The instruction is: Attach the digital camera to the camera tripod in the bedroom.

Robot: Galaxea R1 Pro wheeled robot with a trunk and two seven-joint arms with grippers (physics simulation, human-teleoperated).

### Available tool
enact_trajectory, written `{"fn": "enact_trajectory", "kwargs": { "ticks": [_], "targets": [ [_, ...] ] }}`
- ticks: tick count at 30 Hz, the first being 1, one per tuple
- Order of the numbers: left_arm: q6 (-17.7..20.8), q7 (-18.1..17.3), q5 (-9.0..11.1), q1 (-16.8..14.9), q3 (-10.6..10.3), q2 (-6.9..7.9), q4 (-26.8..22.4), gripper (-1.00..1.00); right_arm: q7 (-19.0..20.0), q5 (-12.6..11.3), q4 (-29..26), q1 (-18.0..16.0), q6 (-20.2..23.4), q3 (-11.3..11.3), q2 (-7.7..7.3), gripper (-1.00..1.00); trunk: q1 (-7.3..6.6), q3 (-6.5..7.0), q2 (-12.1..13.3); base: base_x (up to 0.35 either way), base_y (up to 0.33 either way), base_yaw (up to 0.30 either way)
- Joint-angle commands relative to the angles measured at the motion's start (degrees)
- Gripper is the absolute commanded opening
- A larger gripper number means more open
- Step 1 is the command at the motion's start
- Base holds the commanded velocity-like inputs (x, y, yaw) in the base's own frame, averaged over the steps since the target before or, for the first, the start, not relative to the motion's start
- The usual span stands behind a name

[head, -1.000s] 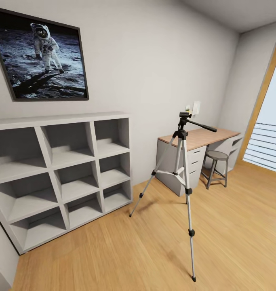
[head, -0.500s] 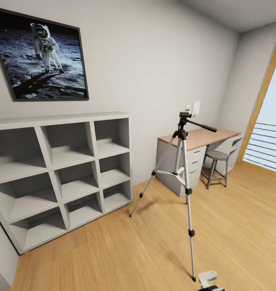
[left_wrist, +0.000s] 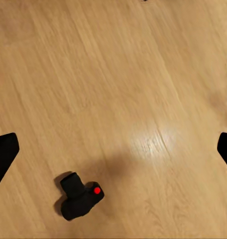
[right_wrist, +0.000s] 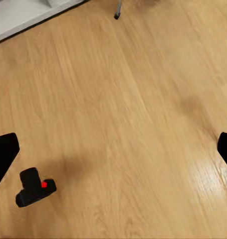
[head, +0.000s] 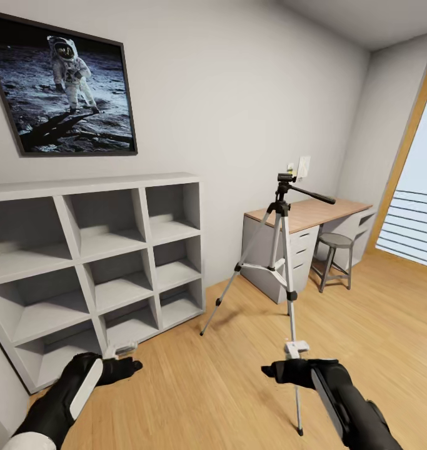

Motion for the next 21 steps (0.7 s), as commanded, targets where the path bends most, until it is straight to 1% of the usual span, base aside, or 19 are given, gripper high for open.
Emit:
{"fn": "enact_trajectory", "kwargs": {
  "ticks": [1, 2, 3, 4, 9, 10, 12, 17, 18, 21],
  "targets": [
    [0.8, 0.0, 0.1, -0.2, 0.0, -0.35, -1.6, 1.00, 1.0, -0.9, -1.9, -0.2, 1.1, 0.0, -0.03, 1.00, 0.00, -0.07, 0.0, 0.000, 0.000, 0.000],
    [1.3, 0.0, 0.1, -0.4, -0.1, -0.72, -3.1, 1.00, 1.7, -1.8, -3.8, -0.3, 1.9, 0.0, -0.02, 1.00, 0.00, -0.07, 0.0, 0.000, 0.000, 0.000],
    [2.2, 0.0, 0.1, -0.6, -0.4, -1.44, -5.8, 1.00, 2.6, -3.2, -7.3, -0.5, 2.7, 0.1, 0.00, 1.00, 0.00, -0.07, 0.0, 0.000, 0.000, 0.000],
    [2.7, 0.0, 0.1, -0.7, -0.6, -1.81, -6.8, 1.00, 2.9, -3.7, -8.8, -0.5, 3.1, 0.1, 0.00, 1.00, 0.00, -0.07, 0.0, 0.000, 0.000, 0.000],
    [4.2, 0.0, 0.3, -0.9, -1.0, -3.36, -10.2, 1.00, 3.9, -5.6, -14.0, -0.7, 4.5, 0.2, -0.05, 1.00, 0.00, -0.07, 0.0, 0.000, 0.000, 0.000],
    [5.8, 0.0, 0.4, -0.9, -1.3, -3.94, -11.0, 1.00, 4.2, -6.3, -14.8, -0.7, 4.9, 0.1, -0.28, 1.00, 0.00, -0.07, 0.0, 0.000, 0.000, 0.000],
    [6.3, 0.0, 0.5, -1.0, -1.3, -4.30, -11.0, 1.00, 4.3, -6.4, -14.7, -0.7, 5.0, 0.1, -0.39, 1.00, 0.00, -0.07, 0.0, 0.000, 0.000, 0.000],
    [7.0, 0.1, 0.2, -1.0, -1.4, -6.46, -11.0, 1.00, 4.5, -6.6, -14.5, -0.7, 5.1, 0.1, -0.51, 1.00, 0.00, -0.07, 0.0, 0.000, 0.000, 0.000],
    [7.2, 0.1, 0.1, -1.0, -1.5, -7.31, -11.1, 1.00, 4.6, -6.7, -14.5, -0.7, 5.1, 0.2, -0.52, 1.00, 0.00, -0.07, 0.0, 0.000, 0.000, 0.000],
    [7.3, 0.2, 0.0, -1.0, -1.5, -8.42, -11.2, 1.00, 4.7, -6.7, -14.5, -0.7, 5.1, 0.2, -0.54, 1.00, 0.00, -0.07, 0.0, 0.000, 0.000, 0.000]
  ]
}}
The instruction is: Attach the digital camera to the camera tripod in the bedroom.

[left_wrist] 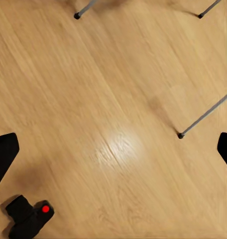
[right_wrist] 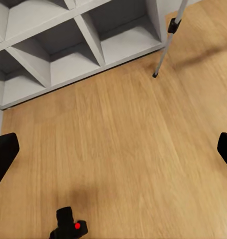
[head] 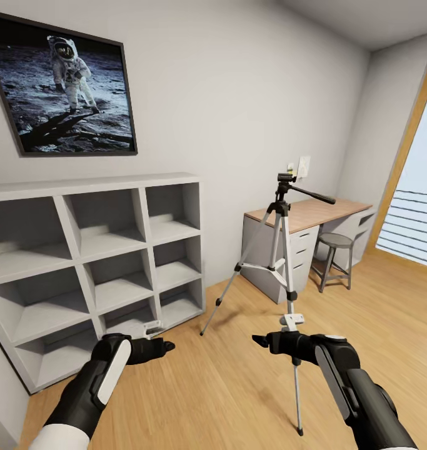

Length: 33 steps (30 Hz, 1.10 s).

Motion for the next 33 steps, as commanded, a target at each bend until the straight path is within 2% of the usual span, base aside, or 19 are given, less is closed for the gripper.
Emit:
{"fn": "enact_trajectory", "kwargs": {
  "ticks": [1, 4, 9, 15, 25, 26, 28, 33],
  "targets": [
    [0.3, 0.1, 0.0, 0.0, 0.0, -0.64, 0.0, 1.00, -0.3, -0.6, 0.0, 0.0, 0.4, 0.1, -0.03, 1.00, 0.00, -0.07, 0.0, 0.000, 0.000, 0.000],
    [0.3, 0.1, -0.1, 0.0, 0.0, -1.61, 0.0, 1.00, -0.2, -0.5, 0.0, 0.0, 0.4, 0.1, -0.02, 1.00, 0.00, -0.07, 0.0, 0.000, 0.000, 0.000],
    [0.4, 0.1, -0.1, 0.0, -0.1, -2.09, 0.0, 1.00, -0.2, -0.5, -0.1, 0.0, 0.5, 0.1, -0.01, 1.00, 0.22, -0.25, -0.4, 0.000, 0.000, 0.000],
    [0.4, 0.1, -0.1, 0.0, -0.1, -2.12, -0.2, 1.00, -0.2, -0.5, -0.1, 0.0, 0.5, 0.1, 0.00, 1.00, 1.54, -1.32, -2.8, 0.000, 0.000, 0.000],
    [0.5, 0.1, -0.2, 0.0, 0.2, -1.13, 0.0, 1.00, -0.2, -0.6, 0.0, 0.0, 0.5, 0.0, -0.09, 1.00, 3.73, -3.12, -6.9, 0.000, 0.000, 0.000],
    [0.5, 0.1, -0.1, 0.0, 0.4, -0.04, 0.2, 1.00, -0.2, -0.6, 0.0, 0.0, 0.5, 0.0, -0.10, 1.00, 3.95, -3.30, -7.3, 0.000, 0.000, 0.000],
    [0.5, 0.0, 0.0, 0.0, 0.4, 1.06, 0.2, 1.00, -0.1, -0.6, 0.0, 0.0, 0.5, 0.0, -0.10, 1.00, 4.39, -3.66, -8.1, 0.000, 0.000, 0.000],
    [0.5, -0.1, 0.2, 0.0, 0.4, 2.80, 0.3, 1.00, -0.1, -0.7, 0.0, 0.0, 0.5, 0.0, -0.02, 1.00, 5.49, -4.55, -10.1, 0.000, 0.000, 0.000]
  ]
}}
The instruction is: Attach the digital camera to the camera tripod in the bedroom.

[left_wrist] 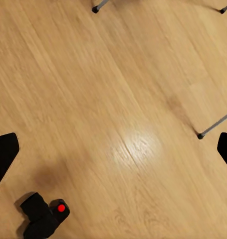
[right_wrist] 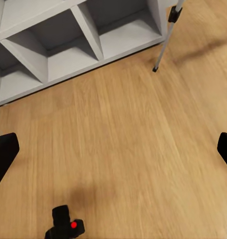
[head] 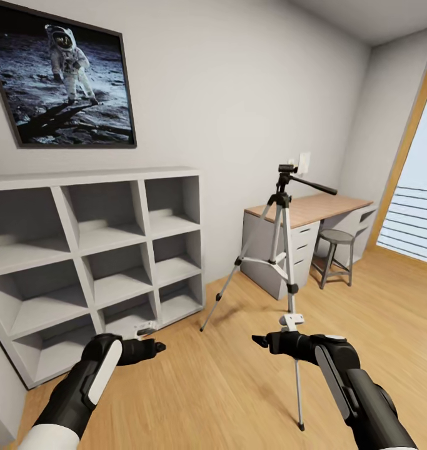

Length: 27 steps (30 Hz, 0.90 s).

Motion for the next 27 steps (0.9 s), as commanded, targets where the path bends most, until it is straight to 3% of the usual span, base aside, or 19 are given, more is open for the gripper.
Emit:
{"fn": "enact_trajectory", "kwargs": {
  "ticks": [1, 5, 10, 20, 27],
  "targets": [
    [0.2, 0.0, 0.1, 0.0, 0.0, 0.46, 0.0, 1.00, -0.3, -0.6, 0.0, 0.0, 0.4, 0.1, -0.02, 1.00, 0.22, -0.25, -0.5, 0.000, 0.000, 0.000],
    [0.2, -0.1, 0.3, 0.0, 0.7, 3.02, 0.1, 1.00, -0.3, -0.6, 0.0, 0.0, 0.4, 0.1, 0.01, 1.00, 1.10, -0.97, -2.1, 0.000, 0.000, 0.000],
    [0.2, -0.3, 0.4, 0.0, 1.6, 5.09, 0.1, 1.00, -0.3, -0.6, 0.0, 0.0, 0.4, 0.1, -0.02, 1.00, 2.20, -1.86, -4.1, 0.000, 0.000, 0.000],
    [0.1, -0.3, 0.3, 0.0, 3.3, 6.52, 0.2, 1.00, -0.3, -0.6, 0.0, 0.0, 0.4, 0.1, 0.00, 1.00, 4.40, -3.66, -8.1, 0.000, 0.000, 0.000],
    [-0.1, -0.3, 0.3, 0.0, 3.4, 6.58, 0.2, 1.00, -0.3, -0.6, 0.0, 0.0, 0.4, 0.1, 0.04, 1.00, 5.93, -4.92, -10.9, 0.000, 0.000, 0.000]
  ]
}}
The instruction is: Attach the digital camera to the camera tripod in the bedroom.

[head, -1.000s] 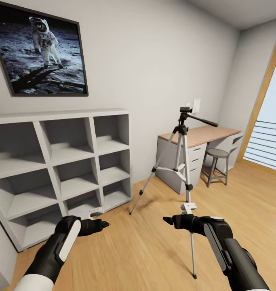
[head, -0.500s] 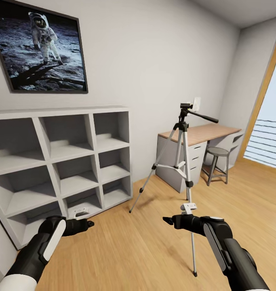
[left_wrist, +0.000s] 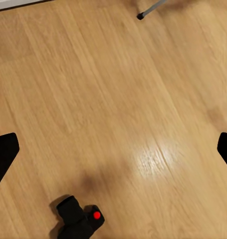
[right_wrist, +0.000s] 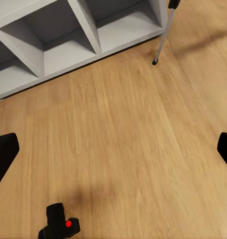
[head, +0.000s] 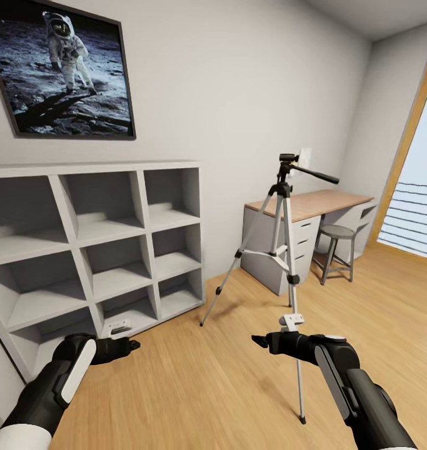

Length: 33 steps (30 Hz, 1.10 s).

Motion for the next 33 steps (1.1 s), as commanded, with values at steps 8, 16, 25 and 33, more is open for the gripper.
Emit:
{"fn": "enact_trajectory", "kwargs": {
  "ticks": [8, 16, 25, 33],
  "targets": [
    [0.0, 0.0, 0.1, 0.0, 0.0, -0.06, 0.0, 1.00, -0.3, -0.6, -0.1, 0.0, 0.4, 0.1, -0.08, 1.00, 1.76, -1.50, -3.3, 0.000, 0.000, 0.000],
    [0.1, 0.0, 0.1, 0.0, 0.1, 0.00, -0.1, 1.00, -0.2, -0.6, 0.0, 0.0, 0.4, 0.1, -0.15, 1.00, 3.52, -2.94, -6.5, 0.000, 0.000, 0.000],
    [0.1, 0.0, 0.1, 0.0, 0.1, 0.01, -0.1, 1.00, -0.2, -0.6, 0.0, 0.0, 0.4, 0.1, -0.14, 1.00, 5.49, -4.56, -10.1, 0.000, 0.000, 0.000],
    [0.1, 0.0, 0.1, 0.0, 0.2, 0.01, -0.1, 1.00, -0.2, -0.6, 0.0, 0.0, 0.4, 0.1, -0.12, 1.00, 7.25, -5.99, -13.3, 0.000, 0.000, 0.000]
  ]
}}
